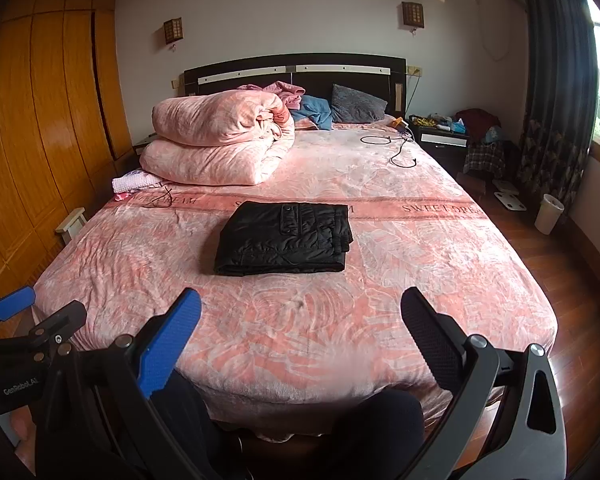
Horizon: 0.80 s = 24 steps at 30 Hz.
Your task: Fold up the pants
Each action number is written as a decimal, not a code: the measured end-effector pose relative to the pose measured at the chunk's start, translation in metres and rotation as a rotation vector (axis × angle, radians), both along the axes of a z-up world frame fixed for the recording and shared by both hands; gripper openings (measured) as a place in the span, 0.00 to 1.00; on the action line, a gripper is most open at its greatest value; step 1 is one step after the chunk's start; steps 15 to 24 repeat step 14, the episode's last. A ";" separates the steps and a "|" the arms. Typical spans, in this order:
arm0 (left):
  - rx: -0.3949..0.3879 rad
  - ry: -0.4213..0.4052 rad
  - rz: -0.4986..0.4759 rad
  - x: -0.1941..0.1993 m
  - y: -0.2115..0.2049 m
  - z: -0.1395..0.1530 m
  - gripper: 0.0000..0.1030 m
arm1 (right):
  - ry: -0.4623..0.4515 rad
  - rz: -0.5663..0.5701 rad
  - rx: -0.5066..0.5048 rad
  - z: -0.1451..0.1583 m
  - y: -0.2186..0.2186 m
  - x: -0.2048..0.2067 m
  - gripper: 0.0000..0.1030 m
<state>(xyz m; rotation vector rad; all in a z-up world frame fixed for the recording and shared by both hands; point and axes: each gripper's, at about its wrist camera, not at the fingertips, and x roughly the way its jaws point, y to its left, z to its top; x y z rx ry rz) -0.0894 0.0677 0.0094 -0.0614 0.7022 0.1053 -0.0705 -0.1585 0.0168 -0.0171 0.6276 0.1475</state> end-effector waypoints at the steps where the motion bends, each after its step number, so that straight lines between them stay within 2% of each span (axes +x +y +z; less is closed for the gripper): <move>1: 0.001 0.002 0.002 0.000 0.000 0.000 0.96 | 0.001 0.001 -0.002 0.000 0.001 0.000 0.97; 5: -0.006 0.015 -0.002 0.003 0.004 -0.003 0.96 | 0.007 0.001 0.000 -0.003 0.001 0.002 0.97; 10: 0.029 0.011 0.002 0.004 0.001 -0.002 0.96 | 0.011 0.002 0.002 -0.004 0.001 0.003 0.97; 24: 0.023 0.012 -0.002 0.004 0.000 -0.001 0.96 | 0.013 0.003 0.000 -0.005 0.003 0.003 0.97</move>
